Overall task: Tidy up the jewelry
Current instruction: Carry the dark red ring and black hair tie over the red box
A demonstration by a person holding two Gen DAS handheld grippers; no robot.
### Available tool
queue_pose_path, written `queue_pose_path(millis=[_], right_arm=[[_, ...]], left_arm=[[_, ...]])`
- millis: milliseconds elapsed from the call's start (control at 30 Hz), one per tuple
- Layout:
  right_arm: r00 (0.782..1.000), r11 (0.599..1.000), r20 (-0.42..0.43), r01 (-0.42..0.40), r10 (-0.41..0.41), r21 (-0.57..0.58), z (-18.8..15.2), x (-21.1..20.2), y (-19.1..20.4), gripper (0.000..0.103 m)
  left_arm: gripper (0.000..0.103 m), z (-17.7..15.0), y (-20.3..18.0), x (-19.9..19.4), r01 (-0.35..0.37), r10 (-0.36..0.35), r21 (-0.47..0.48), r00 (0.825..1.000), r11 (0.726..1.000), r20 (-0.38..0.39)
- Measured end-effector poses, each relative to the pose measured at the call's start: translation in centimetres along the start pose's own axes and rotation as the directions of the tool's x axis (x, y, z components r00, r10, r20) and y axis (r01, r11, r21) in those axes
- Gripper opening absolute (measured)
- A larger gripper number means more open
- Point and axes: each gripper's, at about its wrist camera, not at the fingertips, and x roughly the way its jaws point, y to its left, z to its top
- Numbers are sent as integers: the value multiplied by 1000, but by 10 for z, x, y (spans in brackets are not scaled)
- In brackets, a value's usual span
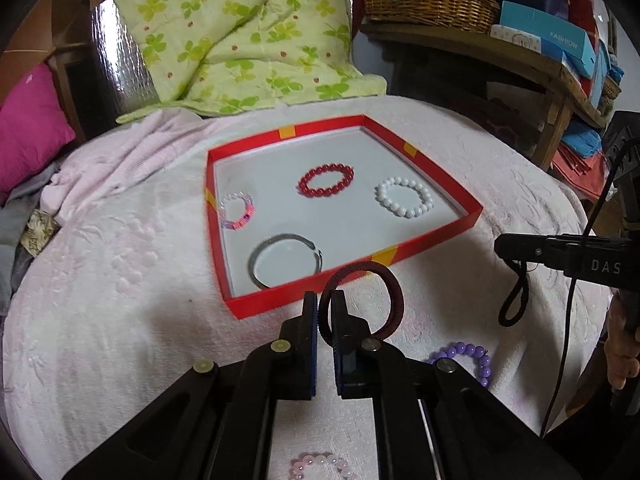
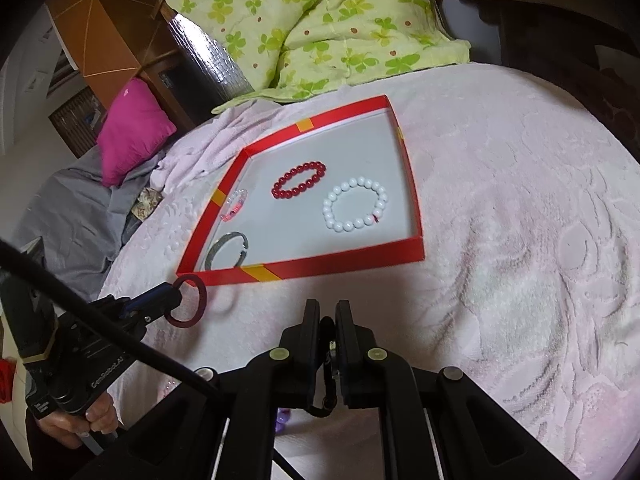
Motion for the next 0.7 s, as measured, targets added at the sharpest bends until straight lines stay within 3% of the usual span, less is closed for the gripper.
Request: queue_pose_path(millis=[700], right_arm=[[996,997,52,-68,70,-42,18,1,51,9]], left_arm=[[7,7,17,-31,-78,79,-16,993,997,85]])
